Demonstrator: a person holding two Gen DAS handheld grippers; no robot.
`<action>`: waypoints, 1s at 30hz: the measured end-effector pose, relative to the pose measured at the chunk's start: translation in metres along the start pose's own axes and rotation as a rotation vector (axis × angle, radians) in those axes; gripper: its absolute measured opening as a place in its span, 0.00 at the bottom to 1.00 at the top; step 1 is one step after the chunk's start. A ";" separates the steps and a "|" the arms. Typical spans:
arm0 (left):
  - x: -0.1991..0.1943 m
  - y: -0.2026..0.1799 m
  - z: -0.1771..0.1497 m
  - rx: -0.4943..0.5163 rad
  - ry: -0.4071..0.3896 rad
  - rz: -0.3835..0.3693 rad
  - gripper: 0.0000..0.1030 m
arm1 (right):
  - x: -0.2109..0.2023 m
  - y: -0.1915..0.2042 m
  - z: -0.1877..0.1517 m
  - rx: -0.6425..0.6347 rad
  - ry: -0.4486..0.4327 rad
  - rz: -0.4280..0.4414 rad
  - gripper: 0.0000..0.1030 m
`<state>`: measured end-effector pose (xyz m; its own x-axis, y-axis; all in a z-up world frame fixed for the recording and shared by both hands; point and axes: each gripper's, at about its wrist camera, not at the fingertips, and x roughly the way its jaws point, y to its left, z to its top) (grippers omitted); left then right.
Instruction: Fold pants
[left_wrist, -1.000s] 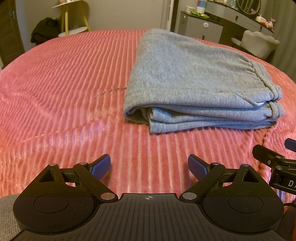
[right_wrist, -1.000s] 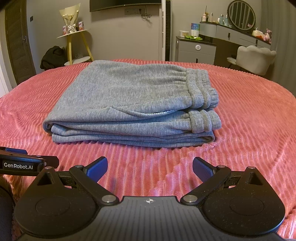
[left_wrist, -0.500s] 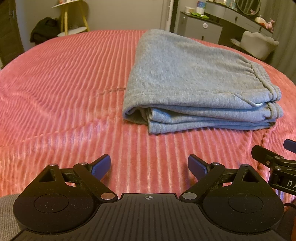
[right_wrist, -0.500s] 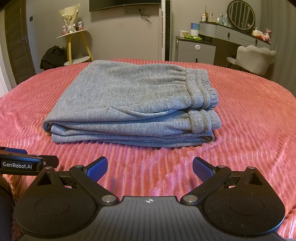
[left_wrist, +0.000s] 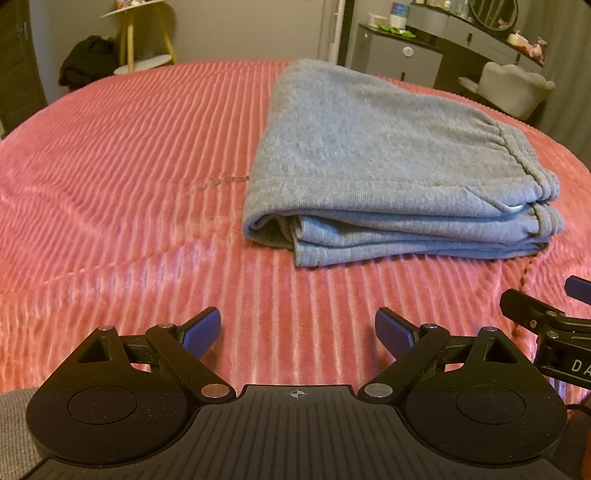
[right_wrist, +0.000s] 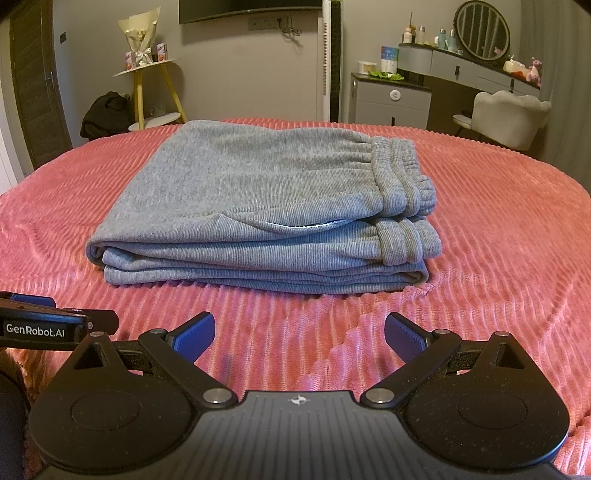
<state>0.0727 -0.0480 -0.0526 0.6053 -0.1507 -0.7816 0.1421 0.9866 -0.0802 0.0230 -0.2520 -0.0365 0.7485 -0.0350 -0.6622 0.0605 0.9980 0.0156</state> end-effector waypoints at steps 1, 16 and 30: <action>0.000 0.000 0.000 -0.001 -0.001 -0.002 0.92 | 0.000 0.000 0.000 -0.001 0.000 -0.001 0.96; -0.002 0.001 0.001 -0.008 -0.007 -0.014 0.92 | 0.001 0.002 0.000 -0.006 0.004 -0.010 0.96; -0.004 0.004 0.002 -0.002 -0.047 -0.028 0.92 | 0.001 0.002 -0.001 -0.005 0.004 -0.010 0.96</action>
